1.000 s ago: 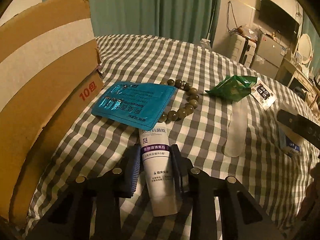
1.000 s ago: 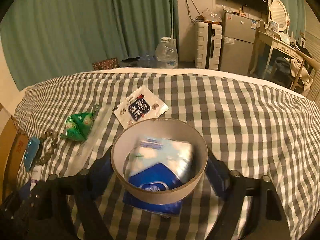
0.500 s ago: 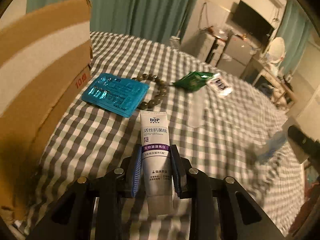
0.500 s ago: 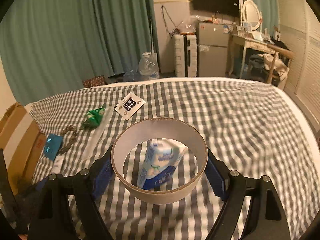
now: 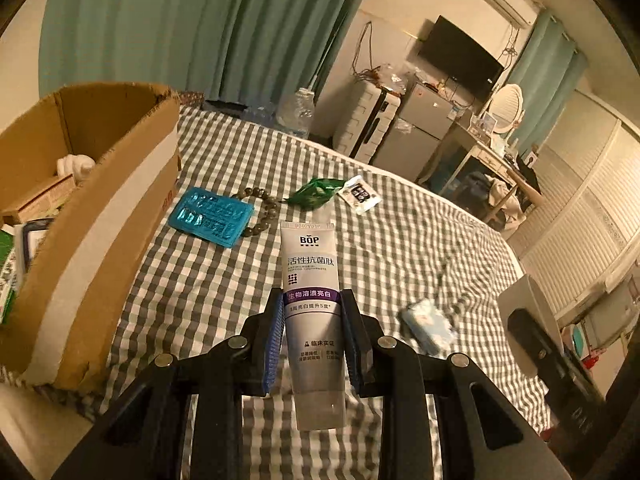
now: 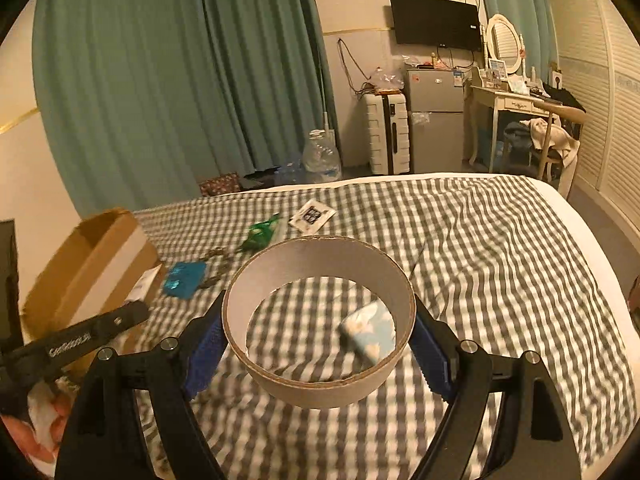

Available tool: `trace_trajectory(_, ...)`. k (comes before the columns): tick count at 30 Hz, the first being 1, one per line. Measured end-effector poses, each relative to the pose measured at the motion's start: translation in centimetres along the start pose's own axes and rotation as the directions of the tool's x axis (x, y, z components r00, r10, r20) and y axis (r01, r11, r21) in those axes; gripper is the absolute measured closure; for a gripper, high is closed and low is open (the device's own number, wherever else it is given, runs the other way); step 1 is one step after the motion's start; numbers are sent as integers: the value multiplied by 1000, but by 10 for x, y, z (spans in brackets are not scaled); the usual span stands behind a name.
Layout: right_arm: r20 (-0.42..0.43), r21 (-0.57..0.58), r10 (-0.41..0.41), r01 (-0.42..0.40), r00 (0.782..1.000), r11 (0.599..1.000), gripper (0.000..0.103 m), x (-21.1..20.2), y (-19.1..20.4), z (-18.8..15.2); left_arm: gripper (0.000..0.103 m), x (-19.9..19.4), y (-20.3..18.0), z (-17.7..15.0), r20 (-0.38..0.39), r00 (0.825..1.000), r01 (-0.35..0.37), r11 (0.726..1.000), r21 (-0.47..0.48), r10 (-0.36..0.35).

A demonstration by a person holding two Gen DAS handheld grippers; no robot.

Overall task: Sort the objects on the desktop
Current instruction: 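Lift cream tube with left gripper while right gripper lifts cardboard ring off tissue pack, then drop cream tube into box with left gripper while right gripper drops cardboard ring there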

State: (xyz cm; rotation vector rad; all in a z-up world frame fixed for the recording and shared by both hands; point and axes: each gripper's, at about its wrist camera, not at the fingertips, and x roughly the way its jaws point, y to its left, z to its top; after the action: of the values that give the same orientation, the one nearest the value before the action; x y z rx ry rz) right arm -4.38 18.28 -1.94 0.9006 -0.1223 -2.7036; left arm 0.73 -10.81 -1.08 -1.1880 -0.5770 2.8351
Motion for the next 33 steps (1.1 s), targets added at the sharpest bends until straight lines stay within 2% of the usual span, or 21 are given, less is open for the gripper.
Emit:
trace_trajectory(9, 33, -68, 30, -28, 999, 997, 21, -37, 39, 0, 76, -47, -2, 9, 26, 999, 41, 998, 42, -43)
trace_trajectory(13, 38, -104, 55, -51, 998, 993, 21, -41, 66, 5, 76, -58, 9, 21, 16, 999, 49, 998, 39, -50)
trace_trajectory(17, 38, -149, 84, -77, 996, 986, 21, -41, 97, 14, 76, -73, 27, 41, 45, 998, 31, 998, 46, -33)
trace_trajectory(20, 29, -182, 119, -112, 993, 977, 21, -37, 123, 20, 76, -82, 49, 61, 75, 997, -9, 999, 49, 5)
trace_trajectory(23, 6, -188, 191, -187, 981, 964, 21, -26, 149, 31, 76, -85, 71, 78, 81, 996, -55, 997, 62, 50)
trace_trajectory(27, -53, -166, 299, -304, 953, 938, 21, 0, 190, 43, 76, -84, 119, 103, 104, 982, -163, 985, 51, 157)
trace_trajectory(31, -121, -163, 368, -385, 922, 908, 21, 37, 241, 42, 76, -71, 175, 113, 98, 955, -284, 958, 34, 279)
trace_trajectory(33, -163, -153, 390, -414, 906, 897, 21, 58, 260, 38, 76, -65, 191, 113, 77, 954, -292, 956, 27, 289)
